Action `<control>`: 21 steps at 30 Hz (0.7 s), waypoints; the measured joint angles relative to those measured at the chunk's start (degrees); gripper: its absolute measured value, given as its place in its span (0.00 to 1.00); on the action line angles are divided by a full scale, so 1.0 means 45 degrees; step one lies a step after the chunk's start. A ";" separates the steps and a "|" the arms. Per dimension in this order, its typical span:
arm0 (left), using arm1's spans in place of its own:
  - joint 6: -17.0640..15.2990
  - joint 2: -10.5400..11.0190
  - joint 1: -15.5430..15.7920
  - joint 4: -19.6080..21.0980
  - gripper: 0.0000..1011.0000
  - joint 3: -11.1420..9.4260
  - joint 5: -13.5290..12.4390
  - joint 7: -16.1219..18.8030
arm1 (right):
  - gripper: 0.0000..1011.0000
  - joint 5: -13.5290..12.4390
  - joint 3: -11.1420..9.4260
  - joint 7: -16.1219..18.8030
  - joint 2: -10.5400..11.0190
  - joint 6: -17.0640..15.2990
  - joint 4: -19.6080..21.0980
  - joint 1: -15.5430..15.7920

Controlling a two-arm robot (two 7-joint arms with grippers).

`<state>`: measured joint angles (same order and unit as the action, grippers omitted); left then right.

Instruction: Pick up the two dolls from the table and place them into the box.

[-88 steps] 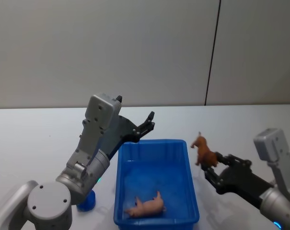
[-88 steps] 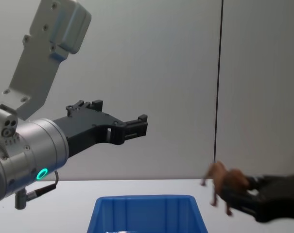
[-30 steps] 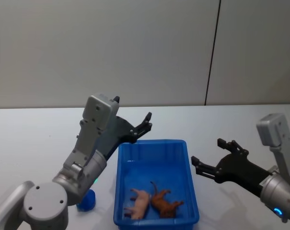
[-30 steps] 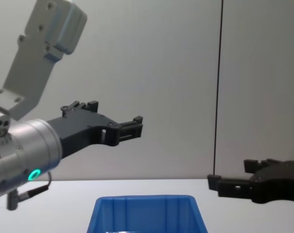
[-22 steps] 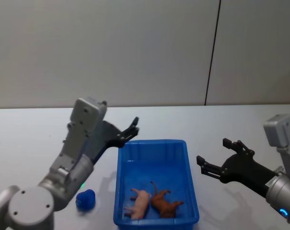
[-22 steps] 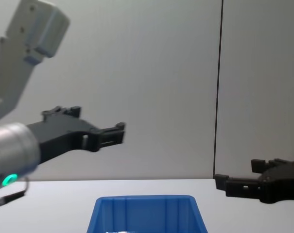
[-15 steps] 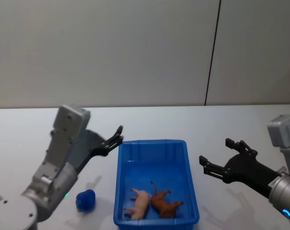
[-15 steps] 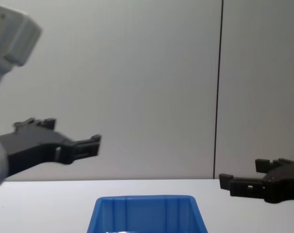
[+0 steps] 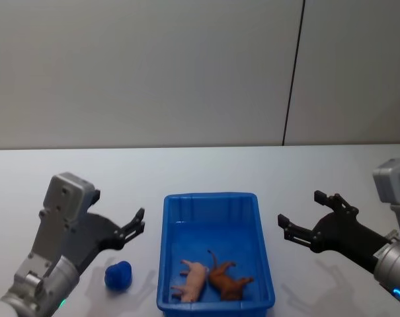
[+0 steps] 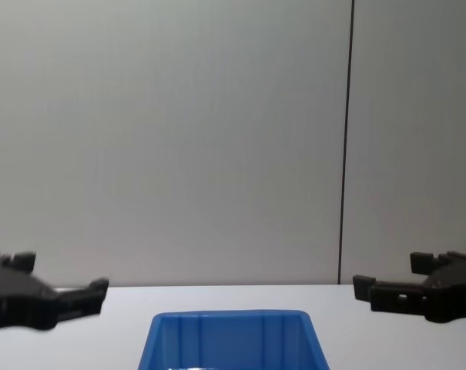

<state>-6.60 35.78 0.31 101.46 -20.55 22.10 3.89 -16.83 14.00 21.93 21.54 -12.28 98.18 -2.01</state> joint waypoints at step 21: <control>-0.0039 -0.0002 -0.0334 -0.1687 0.99 -0.0045 0.0674 -0.1900 | 0.99 -0.0034 -0.0026 -0.0002 0.0034 0.0029 0.0008 0.0023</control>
<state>-6.78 35.77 -1.20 93.87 -20.75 25.14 -4.66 -16.98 13.89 21.92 21.69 -12.15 98.21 -1.91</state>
